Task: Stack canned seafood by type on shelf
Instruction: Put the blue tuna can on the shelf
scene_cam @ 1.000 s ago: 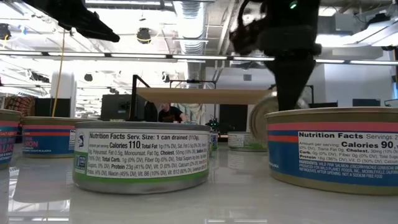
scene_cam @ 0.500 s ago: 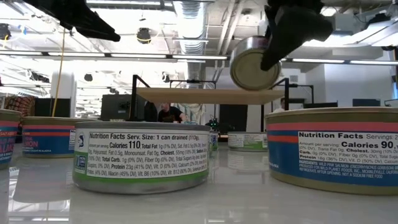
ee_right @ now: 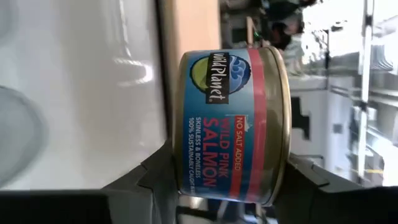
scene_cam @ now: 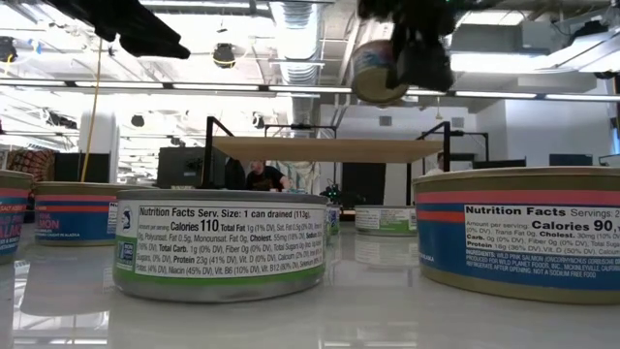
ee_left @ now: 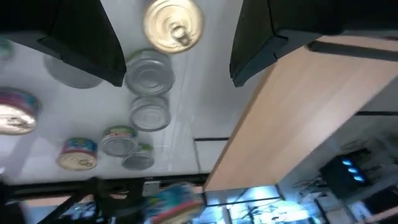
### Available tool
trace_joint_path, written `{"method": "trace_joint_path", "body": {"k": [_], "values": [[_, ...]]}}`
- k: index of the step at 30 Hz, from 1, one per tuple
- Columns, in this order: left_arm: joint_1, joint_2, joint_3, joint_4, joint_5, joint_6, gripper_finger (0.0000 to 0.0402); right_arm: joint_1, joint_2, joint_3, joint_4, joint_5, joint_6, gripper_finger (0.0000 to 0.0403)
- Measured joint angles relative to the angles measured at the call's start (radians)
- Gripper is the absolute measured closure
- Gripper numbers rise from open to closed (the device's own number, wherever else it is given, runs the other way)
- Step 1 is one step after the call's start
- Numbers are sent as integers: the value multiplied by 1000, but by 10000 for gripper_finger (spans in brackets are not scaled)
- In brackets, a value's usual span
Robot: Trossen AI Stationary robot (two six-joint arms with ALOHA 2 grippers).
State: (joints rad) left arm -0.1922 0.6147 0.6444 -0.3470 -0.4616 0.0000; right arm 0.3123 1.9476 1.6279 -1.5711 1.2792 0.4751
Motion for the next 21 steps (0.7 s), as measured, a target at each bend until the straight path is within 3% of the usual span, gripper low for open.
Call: {"method": "trace_joint_path", "body": {"k": [13,21], "values": [[0,0,0,1,35,-46,124,-284,-71,-50,8,107,-95,184],[0,0,0,0,34,-46,124,-312,-73,-51,156,61,-275,184]]}}
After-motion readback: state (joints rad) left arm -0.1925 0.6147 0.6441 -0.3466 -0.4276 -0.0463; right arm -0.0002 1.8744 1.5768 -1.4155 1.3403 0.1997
